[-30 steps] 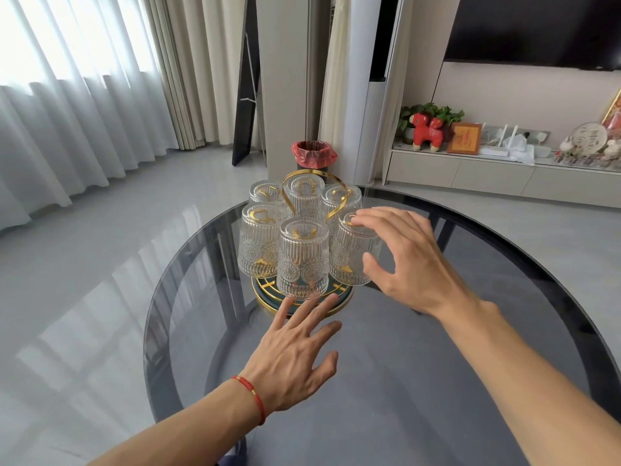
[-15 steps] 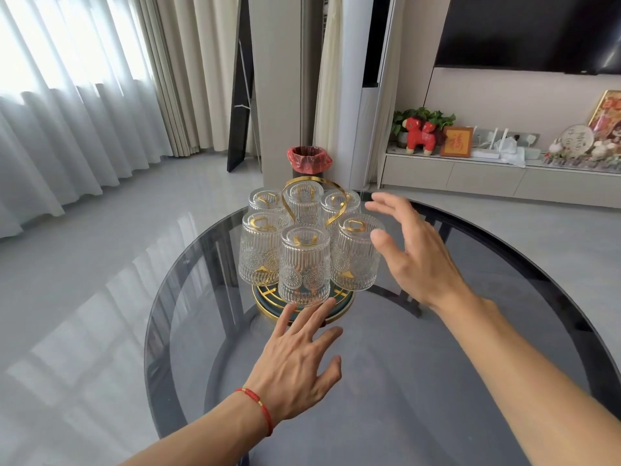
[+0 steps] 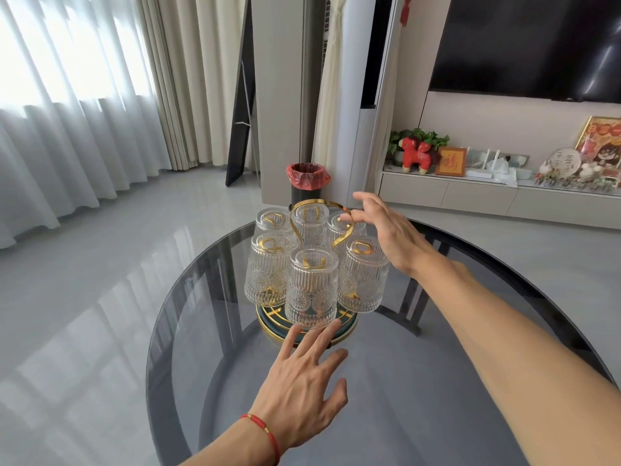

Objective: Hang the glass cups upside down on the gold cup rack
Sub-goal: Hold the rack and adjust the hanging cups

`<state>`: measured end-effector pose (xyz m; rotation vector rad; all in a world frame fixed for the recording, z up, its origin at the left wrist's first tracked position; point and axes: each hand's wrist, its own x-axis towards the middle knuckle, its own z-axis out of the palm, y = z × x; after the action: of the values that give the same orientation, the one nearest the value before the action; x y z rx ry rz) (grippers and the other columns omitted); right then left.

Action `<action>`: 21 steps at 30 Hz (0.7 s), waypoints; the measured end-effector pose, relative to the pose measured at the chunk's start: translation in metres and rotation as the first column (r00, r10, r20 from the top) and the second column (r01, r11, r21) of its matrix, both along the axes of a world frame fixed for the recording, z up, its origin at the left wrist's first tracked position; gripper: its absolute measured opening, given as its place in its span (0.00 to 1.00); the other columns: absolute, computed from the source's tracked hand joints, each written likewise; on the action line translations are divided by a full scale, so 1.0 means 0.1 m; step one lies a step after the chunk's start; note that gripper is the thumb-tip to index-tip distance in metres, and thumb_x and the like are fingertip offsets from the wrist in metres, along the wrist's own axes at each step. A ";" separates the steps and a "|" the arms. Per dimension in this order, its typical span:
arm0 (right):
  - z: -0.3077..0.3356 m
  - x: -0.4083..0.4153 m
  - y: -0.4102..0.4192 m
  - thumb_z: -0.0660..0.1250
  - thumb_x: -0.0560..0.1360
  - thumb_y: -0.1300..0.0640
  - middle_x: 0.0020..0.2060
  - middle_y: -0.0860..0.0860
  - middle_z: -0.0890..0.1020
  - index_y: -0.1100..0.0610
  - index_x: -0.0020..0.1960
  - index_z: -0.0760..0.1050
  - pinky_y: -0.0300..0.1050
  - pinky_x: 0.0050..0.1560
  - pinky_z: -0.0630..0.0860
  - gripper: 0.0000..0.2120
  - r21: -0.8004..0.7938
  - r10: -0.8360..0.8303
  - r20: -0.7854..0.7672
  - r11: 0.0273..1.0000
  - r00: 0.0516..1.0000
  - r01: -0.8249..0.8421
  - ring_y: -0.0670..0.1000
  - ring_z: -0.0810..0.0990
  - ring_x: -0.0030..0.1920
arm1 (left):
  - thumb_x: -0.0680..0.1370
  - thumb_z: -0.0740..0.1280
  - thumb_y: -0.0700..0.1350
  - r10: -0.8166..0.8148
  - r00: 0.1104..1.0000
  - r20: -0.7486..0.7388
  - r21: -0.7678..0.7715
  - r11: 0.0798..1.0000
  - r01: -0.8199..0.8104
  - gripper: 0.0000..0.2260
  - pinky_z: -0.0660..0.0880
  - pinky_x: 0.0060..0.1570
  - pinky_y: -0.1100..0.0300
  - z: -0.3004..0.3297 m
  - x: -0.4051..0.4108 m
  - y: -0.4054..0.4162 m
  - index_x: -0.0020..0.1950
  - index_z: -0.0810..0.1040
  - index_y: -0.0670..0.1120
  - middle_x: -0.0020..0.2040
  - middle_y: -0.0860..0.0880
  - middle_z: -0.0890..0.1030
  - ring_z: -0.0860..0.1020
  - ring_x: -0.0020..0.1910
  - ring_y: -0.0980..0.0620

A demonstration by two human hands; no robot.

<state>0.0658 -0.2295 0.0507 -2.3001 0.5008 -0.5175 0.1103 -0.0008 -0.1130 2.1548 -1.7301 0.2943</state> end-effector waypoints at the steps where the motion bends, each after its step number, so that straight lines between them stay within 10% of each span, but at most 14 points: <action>1: 0.00 -0.01 -0.01 0.41 0.86 0.39 0.72 0.46 0.80 0.50 0.79 0.65 0.47 0.66 0.57 0.28 -0.019 -0.003 -0.004 1.000 1.000 0.003 0.50 0.65 0.80 | 0.80 0.62 0.57 0.000 1.000 0.001 -0.004 1.000 0.000 0.17 0.49 0.78 0.46 -0.01 0.00 0.00 0.65 0.78 0.54 0.80 0.49 0.65 0.65 0.77 0.49; 21: 0.08 -0.02 -0.09 0.44 0.88 0.44 0.72 0.48 0.78 0.51 0.70 0.79 0.53 0.74 0.66 0.27 -0.272 -0.002 -0.098 0.962 0.995 -0.025 0.49 0.74 0.73 | 0.80 0.62 0.57 0.009 1.000 -0.001 0.001 1.000 -0.009 0.16 0.46 0.78 0.47 -0.01 0.01 0.00 0.65 0.78 0.55 0.80 0.50 0.66 0.66 0.76 0.51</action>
<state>0.0642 -0.2386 0.0590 -2.6008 0.4881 -0.4960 0.1113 -0.0011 -0.1136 2.1632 -1.7207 0.2945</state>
